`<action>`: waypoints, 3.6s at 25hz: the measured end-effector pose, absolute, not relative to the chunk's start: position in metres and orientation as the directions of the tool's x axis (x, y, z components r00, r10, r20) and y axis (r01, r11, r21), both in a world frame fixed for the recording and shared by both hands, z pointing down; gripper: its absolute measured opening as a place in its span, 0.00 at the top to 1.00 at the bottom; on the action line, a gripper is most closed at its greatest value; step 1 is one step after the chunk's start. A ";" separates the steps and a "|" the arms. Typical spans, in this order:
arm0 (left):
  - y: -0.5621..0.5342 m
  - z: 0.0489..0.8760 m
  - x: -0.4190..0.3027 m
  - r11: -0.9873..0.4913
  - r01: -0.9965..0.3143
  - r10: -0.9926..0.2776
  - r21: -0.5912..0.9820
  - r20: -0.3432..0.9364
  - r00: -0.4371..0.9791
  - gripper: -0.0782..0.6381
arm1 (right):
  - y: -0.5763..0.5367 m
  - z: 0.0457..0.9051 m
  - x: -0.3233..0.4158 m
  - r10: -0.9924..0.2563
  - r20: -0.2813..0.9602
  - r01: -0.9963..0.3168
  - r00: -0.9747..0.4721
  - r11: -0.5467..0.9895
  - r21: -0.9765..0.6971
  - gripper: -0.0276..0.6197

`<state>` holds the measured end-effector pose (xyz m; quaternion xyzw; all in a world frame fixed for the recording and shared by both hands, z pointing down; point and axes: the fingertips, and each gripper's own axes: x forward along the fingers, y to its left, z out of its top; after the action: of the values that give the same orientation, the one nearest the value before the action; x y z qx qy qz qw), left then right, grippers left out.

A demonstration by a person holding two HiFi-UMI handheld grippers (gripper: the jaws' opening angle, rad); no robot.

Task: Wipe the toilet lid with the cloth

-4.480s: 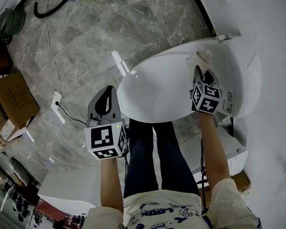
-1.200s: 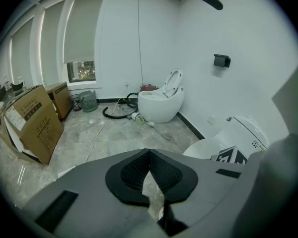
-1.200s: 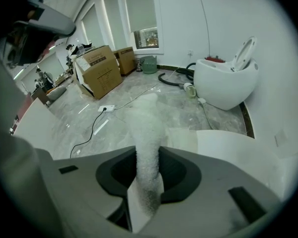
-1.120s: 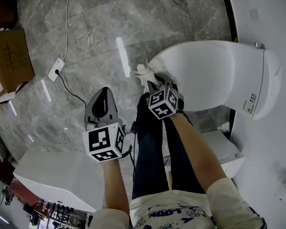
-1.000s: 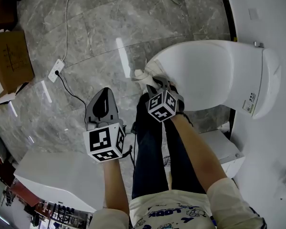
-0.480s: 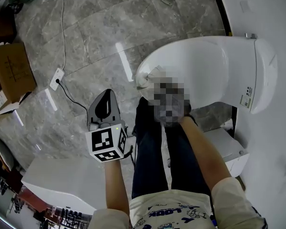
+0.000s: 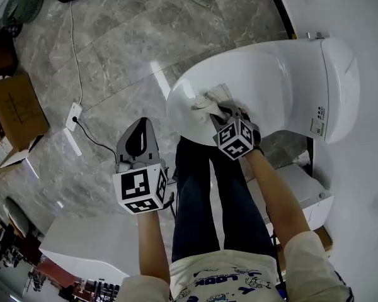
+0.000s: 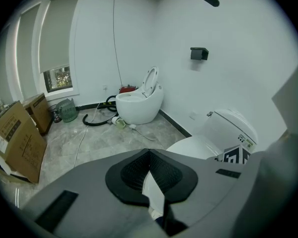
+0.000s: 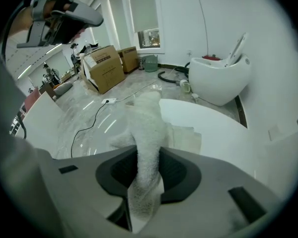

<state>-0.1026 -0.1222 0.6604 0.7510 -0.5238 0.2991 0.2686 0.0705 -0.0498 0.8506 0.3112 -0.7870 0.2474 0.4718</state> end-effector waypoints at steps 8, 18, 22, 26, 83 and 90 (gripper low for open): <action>-0.134 0.658 -0.060 -0.361 -0.929 -0.611 0.079 0.733 0.300 0.89 | -0.063 0.846 0.141 -0.317 0.887 -0.801 -0.334 0.591 -0.090 0.80; -0.145 0.656 -0.008 -0.420 -0.904 -0.590 0.080 0.733 0.339 0.89 | -0.071 0.842 0.210 -0.361 0.884 -0.861 -0.296 0.502 -0.082 0.80; -0.149 0.653 0.006 -0.447 -0.891 -0.580 0.078 0.733 0.355 0.89 | -0.072 0.839 0.236 -0.384 0.884 -0.887 -0.267 0.456 -0.070 0.80; -0.153 0.651 0.018 -0.470 -0.880 -0.572 0.074 0.733 0.367 0.89 | -0.068 0.838 0.263 -0.406 0.884 -0.920 -0.231 0.387 -0.063 0.80; -0.102 0.670 -0.128 -0.337 -0.936 -0.608 0.102 0.735 0.299 0.89 | 0.051 0.862 0.069 -0.372 0.902 -0.975 -0.219 0.120 -0.187 0.80; -0.096 0.671 -0.165 -0.269 -0.958 -0.624 0.096 0.740 0.250 0.89 | 0.039 0.865 0.006 -0.314 0.897 -0.936 -0.309 0.266 -0.230 0.80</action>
<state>-0.1646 -0.0964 0.6712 0.7391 -0.5353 0.2975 0.2805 0.0057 0.0391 0.8651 0.4475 -0.6986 0.4082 0.3808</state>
